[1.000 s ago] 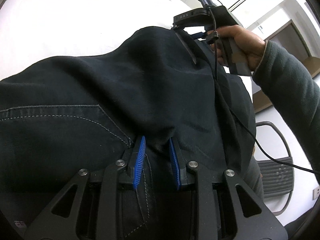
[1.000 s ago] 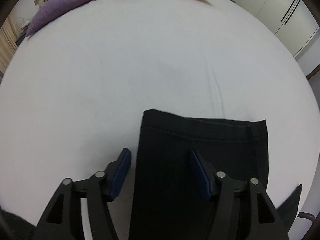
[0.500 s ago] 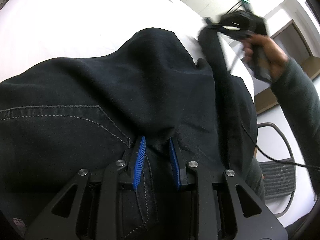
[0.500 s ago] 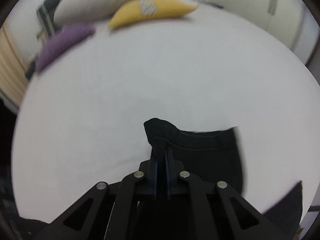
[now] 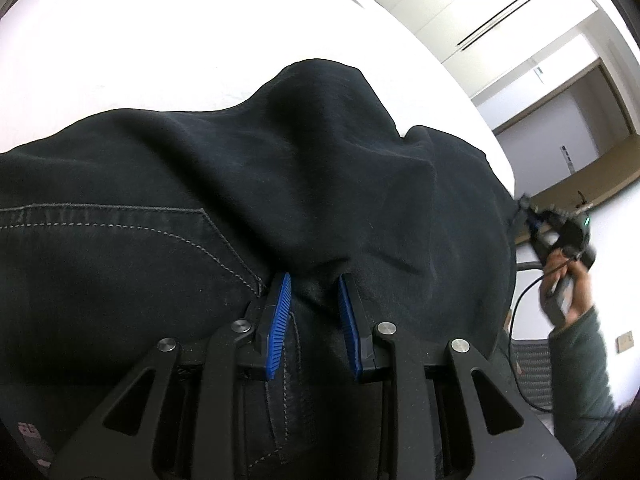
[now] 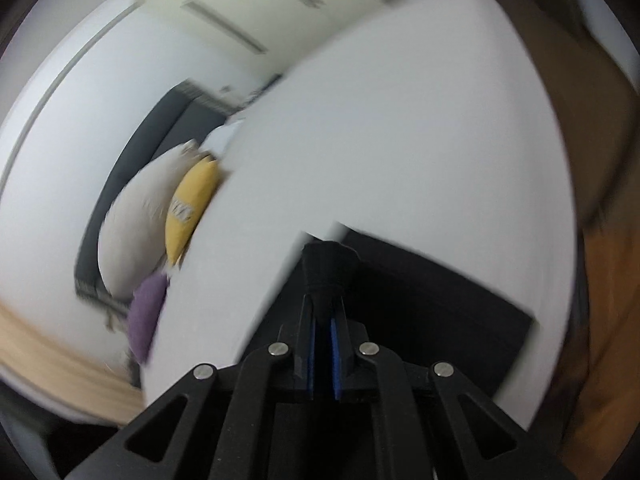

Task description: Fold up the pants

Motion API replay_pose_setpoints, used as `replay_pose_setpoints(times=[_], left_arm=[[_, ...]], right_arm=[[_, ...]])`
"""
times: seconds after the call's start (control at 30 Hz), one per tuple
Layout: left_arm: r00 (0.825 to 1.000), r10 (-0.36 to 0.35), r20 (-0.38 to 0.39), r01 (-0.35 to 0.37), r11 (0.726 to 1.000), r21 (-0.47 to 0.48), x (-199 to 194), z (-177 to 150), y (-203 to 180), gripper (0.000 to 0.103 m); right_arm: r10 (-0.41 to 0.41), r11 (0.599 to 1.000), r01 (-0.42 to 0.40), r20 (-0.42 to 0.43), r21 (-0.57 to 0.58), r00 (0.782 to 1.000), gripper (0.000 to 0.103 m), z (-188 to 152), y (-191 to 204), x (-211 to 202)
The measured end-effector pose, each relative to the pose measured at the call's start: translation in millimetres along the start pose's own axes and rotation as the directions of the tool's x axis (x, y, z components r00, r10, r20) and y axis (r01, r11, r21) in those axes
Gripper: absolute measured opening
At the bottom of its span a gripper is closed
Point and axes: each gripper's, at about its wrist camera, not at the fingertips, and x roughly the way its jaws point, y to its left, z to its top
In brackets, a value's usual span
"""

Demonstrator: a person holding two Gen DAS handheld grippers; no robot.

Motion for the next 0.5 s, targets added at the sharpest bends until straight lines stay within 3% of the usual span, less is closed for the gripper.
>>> replay_pose_setpoints(times=[0.13, 0.2, 0.3, 0.37, 0.43, 0.47, 0.5], left_arm=[[1.000, 0.029, -0.006, -0.029, 1.000, -0.002, -0.8, 3.3, -3.3, 0.024], [0.999, 0.041, -0.009, -0.041, 0.999, -0.001, -2.0, 4.3, -6.1, 0.024], [0.998, 0.061, -0.012, -0.061, 0.998, 0.000, -1.9, 5.2, -9.4, 0.024], [0.998, 0.067, -0.012, -0.067, 0.998, -0.005, -2.5, 5.4, -10.1, 0.024], [0.998, 0.069, -0.011, -0.069, 0.998, -0.002, -2.5, 3.4, -11.4, 0.024], [0.997, 0.070, -0.010, -0.070, 0.998, 0.001, -1.9, 3.3, -11.8, 0.024], [0.997, 0.072, -0.010, -0.072, 0.997, 0.004, -0.3, 3.1, -14.4, 0.024]], right_arm=[[0.058, 0.993, -0.053, -0.046, 0.110, 0.997, 0.011, -12.5, -29.6, 11.9], [0.089, 0.987, -0.080, -0.062, 0.141, 0.994, 0.025, -12.3, -31.1, 21.5], [0.098, 0.988, -0.090, -0.061, 0.129, 0.993, 0.037, -11.8, -32.4, 16.7], [0.096, 0.988, -0.090, -0.047, 0.125, 0.994, 0.037, -2.5, -25.1, 21.9], [0.081, 0.992, -0.075, -0.051, 0.101, 0.995, 0.027, 1.7, -21.1, 27.1], [0.077, 0.992, -0.072, -0.053, 0.105, 0.996, 0.007, 3.2, -22.4, 24.5], [0.075, 0.990, -0.068, -0.058, 0.123, 0.995, 0.006, 4.0, -25.9, 23.3]])
